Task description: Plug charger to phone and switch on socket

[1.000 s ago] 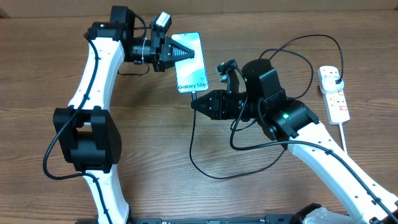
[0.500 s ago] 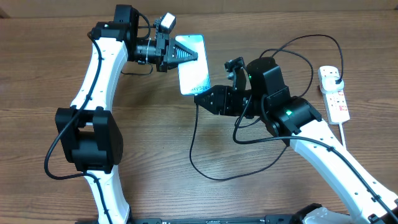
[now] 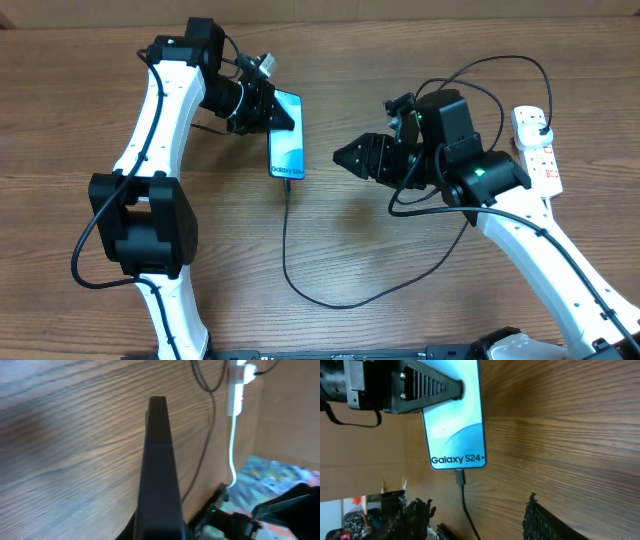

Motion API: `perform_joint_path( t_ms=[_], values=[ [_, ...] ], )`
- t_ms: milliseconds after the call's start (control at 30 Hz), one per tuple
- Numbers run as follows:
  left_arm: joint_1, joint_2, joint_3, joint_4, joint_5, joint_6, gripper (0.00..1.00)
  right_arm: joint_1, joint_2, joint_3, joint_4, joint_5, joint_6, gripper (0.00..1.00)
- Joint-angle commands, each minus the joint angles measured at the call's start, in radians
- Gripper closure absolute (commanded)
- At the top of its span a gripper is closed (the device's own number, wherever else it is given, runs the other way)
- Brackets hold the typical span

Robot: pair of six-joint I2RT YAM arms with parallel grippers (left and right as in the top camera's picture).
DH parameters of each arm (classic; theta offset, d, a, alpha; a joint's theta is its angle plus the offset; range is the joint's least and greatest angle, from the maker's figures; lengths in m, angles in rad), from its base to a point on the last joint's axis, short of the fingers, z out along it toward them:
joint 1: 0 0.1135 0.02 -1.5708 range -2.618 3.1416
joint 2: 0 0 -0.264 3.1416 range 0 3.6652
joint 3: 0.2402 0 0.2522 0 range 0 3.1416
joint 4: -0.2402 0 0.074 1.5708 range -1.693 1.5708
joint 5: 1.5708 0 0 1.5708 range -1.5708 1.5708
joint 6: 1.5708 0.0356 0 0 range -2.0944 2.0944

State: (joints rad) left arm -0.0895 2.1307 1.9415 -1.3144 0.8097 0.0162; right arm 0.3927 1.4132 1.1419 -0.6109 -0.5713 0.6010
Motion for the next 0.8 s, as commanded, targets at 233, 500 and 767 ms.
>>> perform_joint_path(
  t_ms=[233, 500, 767],
  values=[
    [0.025, 0.171, 0.002, 0.007, 0.024, 0.055, 0.96, -0.004, 0.003, 0.003, -0.072, 0.024, -0.05, 0.37],
    [0.043, 0.294, 0.002, 0.041, 0.07, 0.002, 0.96, -0.004, 0.003, 0.003, -0.098, 0.026, -0.053, 0.37],
    [0.043, 0.356, 0.001, 0.052, 0.07, -0.002, 0.89, -0.004, 0.003, 0.003, -0.121, 0.033, -0.061, 0.36]
  ],
)
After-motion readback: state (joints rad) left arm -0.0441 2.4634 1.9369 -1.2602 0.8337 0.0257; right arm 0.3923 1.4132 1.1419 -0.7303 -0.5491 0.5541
